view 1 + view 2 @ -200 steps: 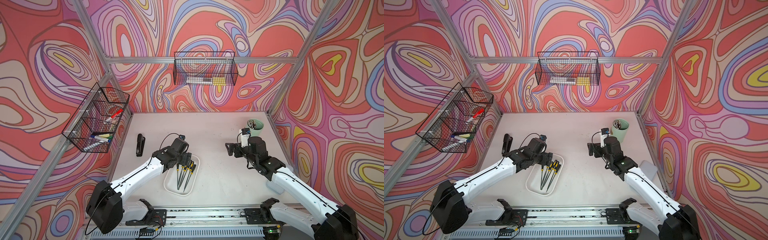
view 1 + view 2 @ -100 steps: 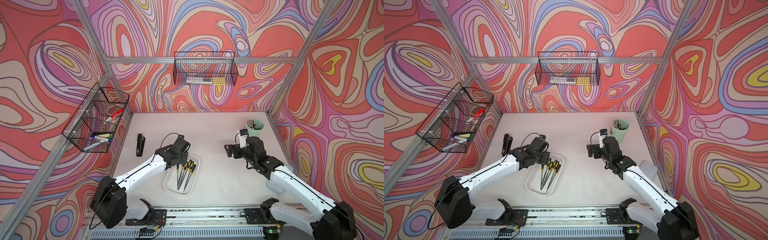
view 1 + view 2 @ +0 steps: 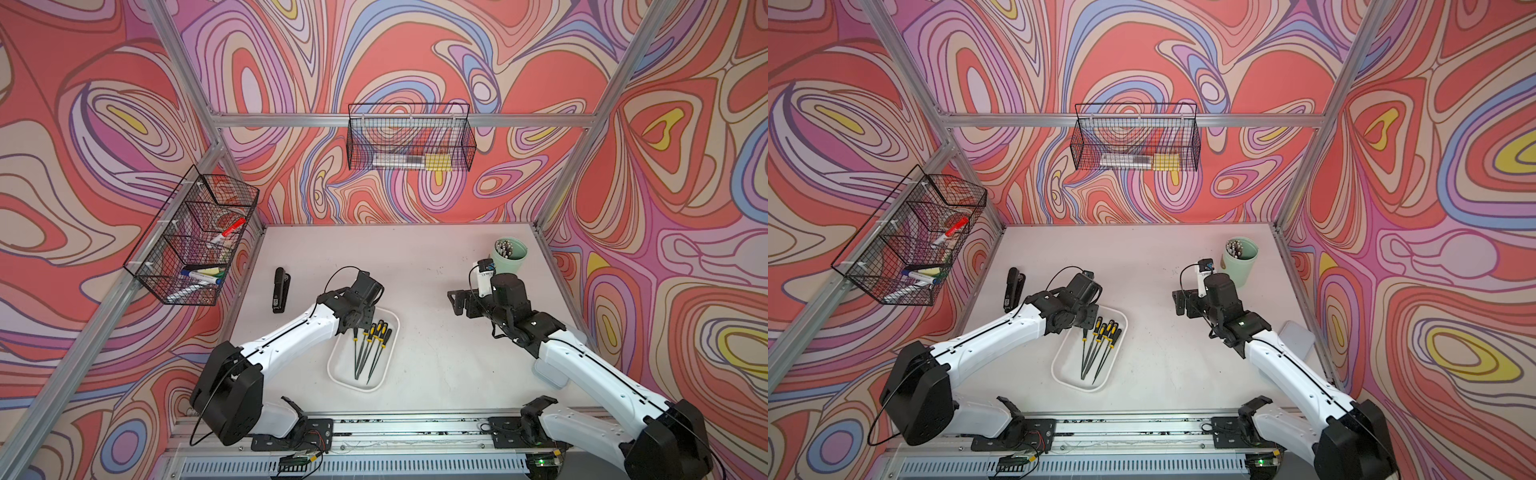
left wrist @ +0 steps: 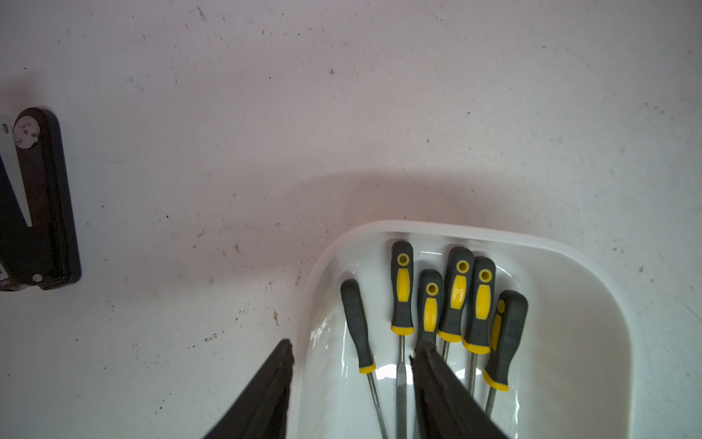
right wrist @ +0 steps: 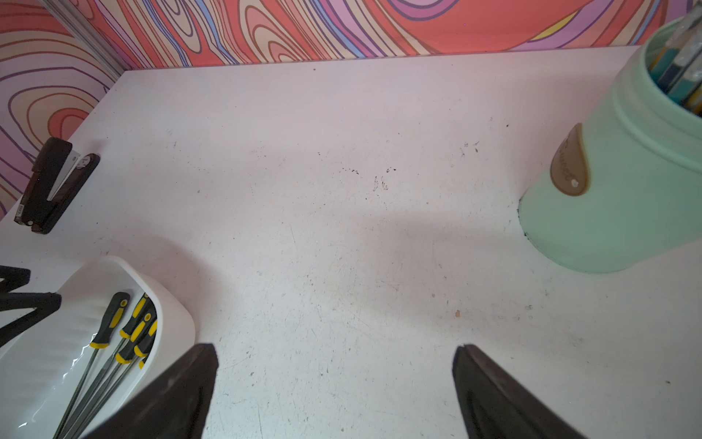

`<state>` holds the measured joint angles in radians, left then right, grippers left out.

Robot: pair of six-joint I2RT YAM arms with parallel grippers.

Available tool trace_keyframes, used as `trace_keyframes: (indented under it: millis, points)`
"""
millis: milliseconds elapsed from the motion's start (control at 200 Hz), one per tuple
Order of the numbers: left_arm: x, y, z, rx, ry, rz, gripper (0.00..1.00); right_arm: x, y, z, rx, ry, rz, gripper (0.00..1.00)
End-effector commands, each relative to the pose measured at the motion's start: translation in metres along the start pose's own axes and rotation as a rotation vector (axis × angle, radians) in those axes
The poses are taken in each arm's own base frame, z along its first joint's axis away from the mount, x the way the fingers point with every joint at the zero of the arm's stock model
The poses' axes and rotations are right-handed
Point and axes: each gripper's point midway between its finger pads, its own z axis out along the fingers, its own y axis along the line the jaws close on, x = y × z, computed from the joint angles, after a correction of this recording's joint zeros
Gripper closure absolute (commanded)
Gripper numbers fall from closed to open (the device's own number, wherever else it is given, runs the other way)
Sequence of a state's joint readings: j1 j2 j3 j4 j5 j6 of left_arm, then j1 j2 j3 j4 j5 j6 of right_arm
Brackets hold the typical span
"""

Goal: Take the file tool out of the storage box
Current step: Pick up the file tool from the storage box.

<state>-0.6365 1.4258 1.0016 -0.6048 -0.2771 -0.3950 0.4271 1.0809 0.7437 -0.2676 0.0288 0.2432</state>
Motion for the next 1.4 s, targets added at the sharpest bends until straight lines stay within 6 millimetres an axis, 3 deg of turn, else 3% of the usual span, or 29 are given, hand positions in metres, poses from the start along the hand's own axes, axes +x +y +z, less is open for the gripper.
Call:
trace_keyframes:
  millis: [0, 310, 516, 791, 1397]
  points:
    - [-0.003, 0.002, -0.004, -0.029, 0.012, -0.008, 0.5, -0.009, 0.006, -0.002, -0.011, 0.0, 0.01, 0.02]
    - [0.001, -0.014, -0.006, 0.053, 0.077, -0.03, 0.58, -0.005, 0.006, 0.0, -0.014, 0.001, 0.029, 0.02]
    - [0.019, -0.011, -0.001, 0.022, 0.169, -0.105, 0.6, -0.005, 0.006, 0.002, -0.016, 0.005, 0.031, 0.02]
    - [0.04, 0.002, 0.013, -0.085, 0.236, -0.144, 0.63, -0.004, 0.006, 0.004, -0.012, 0.013, 0.028, 0.02]
    - [0.059, -0.007, 0.055, -0.113, 0.314, -0.152, 0.68, 0.001, 0.004, 0.004, -0.009, 0.012, 0.032, 0.02]
